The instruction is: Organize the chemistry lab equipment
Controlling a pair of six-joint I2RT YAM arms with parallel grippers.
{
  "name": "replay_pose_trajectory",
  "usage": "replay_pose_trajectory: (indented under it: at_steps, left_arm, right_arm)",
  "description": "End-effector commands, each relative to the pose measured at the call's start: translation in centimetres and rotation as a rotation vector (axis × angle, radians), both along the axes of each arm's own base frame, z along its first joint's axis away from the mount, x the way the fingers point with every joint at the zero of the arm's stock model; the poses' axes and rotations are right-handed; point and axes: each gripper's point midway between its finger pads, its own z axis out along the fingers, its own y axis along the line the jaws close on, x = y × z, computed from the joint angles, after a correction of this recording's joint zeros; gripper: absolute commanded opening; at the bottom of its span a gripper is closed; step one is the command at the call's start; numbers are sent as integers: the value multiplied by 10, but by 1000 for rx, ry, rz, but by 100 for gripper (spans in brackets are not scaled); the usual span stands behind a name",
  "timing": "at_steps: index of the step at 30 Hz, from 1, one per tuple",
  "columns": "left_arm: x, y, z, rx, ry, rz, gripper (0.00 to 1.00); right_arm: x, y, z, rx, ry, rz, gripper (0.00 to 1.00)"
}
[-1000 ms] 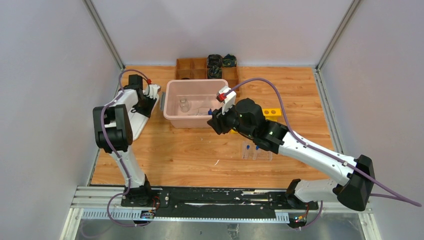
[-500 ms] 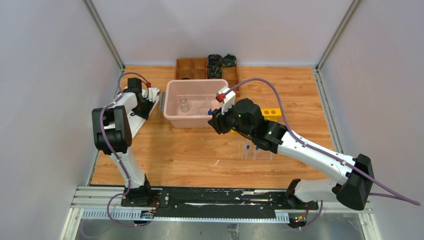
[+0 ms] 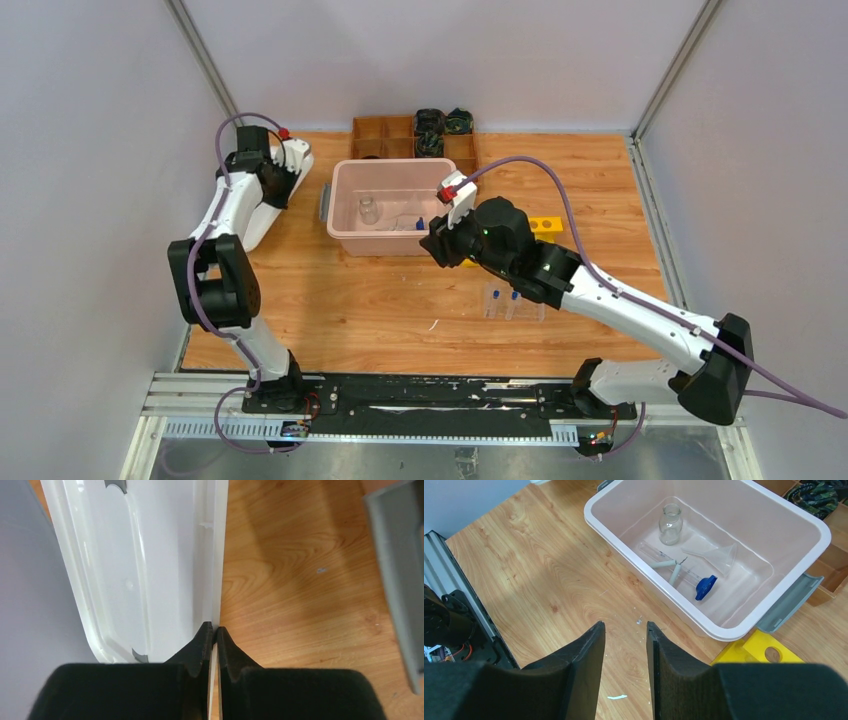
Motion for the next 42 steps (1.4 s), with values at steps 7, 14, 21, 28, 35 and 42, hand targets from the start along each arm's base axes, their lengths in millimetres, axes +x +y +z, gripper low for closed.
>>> replay_pose_trajectory:
  at_steps: [7, 14, 21, 28, 35, 42]
  left_arm:
    - [-4, -40, 91, -186, -142, -74, 0]
    - [-30, -102, 149, -265, -237, -261, 0]
    - [-77, -168, 179, -246, -226, -520, 0]
    - [-121, -202, 168, -130, -150, -706, 0]
    - [-149, -221, 150, -93, -70, -841, 0]
    - [-174, -229, 147, -102, -44, -948, 0]
  right_arm:
    - [-6, -9, 18, 1, -67, 2, 38]
    - [-2, -19, 29, -12, -111, -27, 38]
    - [-11, -21, 48, -89, -349, 126, 53]
    - [-43, -15, 74, -213, -866, 423, 79]
    - [-35, -4, 61, -420, -941, 560, 81]
    - [-19, 9, 29, -538, -971, 615, 79]
